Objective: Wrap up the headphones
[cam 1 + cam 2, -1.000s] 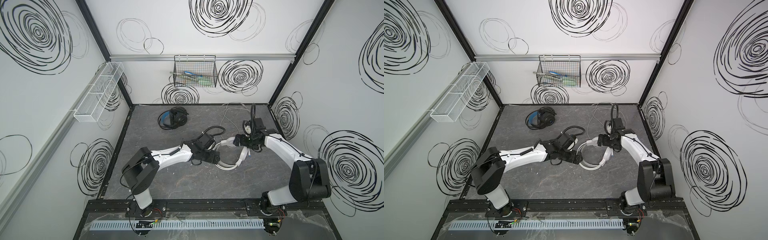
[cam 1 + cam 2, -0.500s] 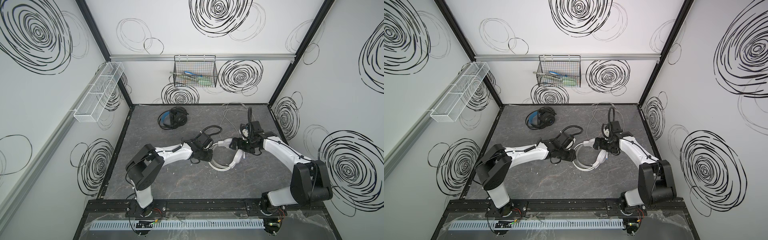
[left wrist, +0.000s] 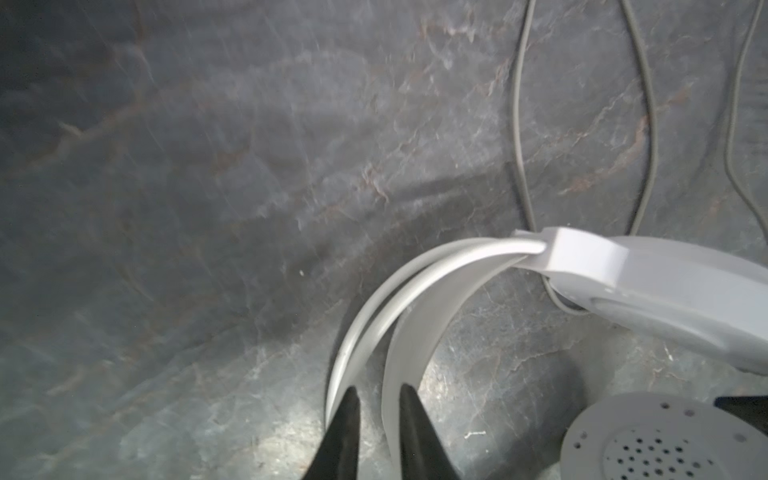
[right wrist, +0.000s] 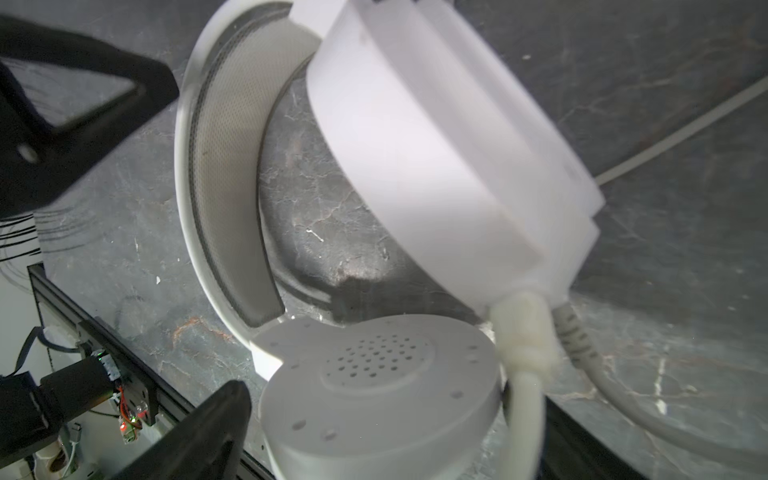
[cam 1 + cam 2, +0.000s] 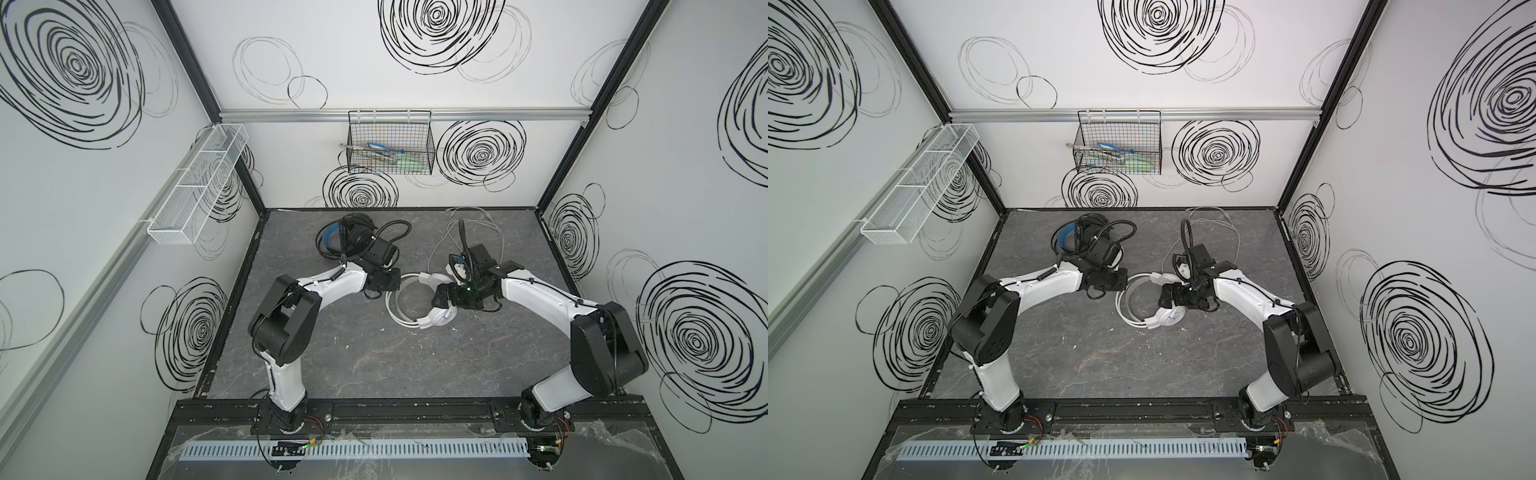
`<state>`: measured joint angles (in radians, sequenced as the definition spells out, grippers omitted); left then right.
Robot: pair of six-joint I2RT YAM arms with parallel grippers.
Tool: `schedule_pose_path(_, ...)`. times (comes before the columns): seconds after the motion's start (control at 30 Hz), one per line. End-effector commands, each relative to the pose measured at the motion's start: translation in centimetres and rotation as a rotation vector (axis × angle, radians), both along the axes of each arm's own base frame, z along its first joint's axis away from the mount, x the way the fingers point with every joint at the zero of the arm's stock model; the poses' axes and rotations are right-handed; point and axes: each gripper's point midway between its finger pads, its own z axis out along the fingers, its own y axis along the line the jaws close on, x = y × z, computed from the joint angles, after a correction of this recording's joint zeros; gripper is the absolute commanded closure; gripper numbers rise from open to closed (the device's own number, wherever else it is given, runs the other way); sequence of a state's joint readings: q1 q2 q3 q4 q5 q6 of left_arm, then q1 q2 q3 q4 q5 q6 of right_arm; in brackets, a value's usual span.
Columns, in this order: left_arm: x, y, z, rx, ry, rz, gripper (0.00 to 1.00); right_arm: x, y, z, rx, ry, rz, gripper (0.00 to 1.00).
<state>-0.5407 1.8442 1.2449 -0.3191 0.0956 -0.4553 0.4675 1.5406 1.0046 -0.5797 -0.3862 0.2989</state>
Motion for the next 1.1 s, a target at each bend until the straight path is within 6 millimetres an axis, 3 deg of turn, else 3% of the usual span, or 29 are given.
schedule_pose_path(0.0, 0.5, 0.2, 2.2, 0.054, -0.069, -0.029, 0.52, 0.5, 1.9, 1.8, 0.067, -0.031, 0.041, 0.01)
schedule_pose_path(0.07, -0.1, 0.5, 2.9, 0.077, -0.088, -0.035, 0.35, 0.7, 2.4, 2.5, 0.087, -0.054, 0.055, 0.01)
schedule_pose_path(0.13, -1.1, 1.1, 3.0, 0.101, -0.087, -0.027, 0.1, 0.7, 2.9, 3.0, 0.107, -0.072, 0.069, 0.01)
schedule_pose_path(0.17, -1.5, 1.5, 2.9, 0.105, -0.082, -0.02, 0.02, 0.7, 3.1, 3.1, 0.113, -0.078, 0.078, 0.01)
schedule_pose_path(0.4, -4.2, 4.2, -0.3, 0.108, 0.002, 0.044, 0.04, 0.5, 4.6, 2.9, 0.144, -0.072, 0.121, 0.02)
schedule_pose_path(0.57, -3.7, 4.0, -2.4, 0.118, 0.034, 0.053, 0.01, -0.5, 7.0, 3.6, 0.182, -0.083, 0.213, 0.02)
schedule_pose_path(0.67, -3.1, 4.2, -3.1, 0.131, 0.038, 0.074, 0.07, -1.0, 8.2, 3.8, 0.147, -0.096, 0.268, 0.02)
schedule_pose_path(0.77, -3.0, 4.6, -3.7, 0.159, 0.042, 0.08, 0.13, -0.8, 8.1, 4.4, 0.15, -0.126, 0.263, 0.02)
schedule_pose_path(1.07, -3.4, 7.7, -4.2, 0.203, 0.042, 0.131, 0.17, -0.4, 7.3, 4.3, 0.129, -0.145, 0.243, 0.02)
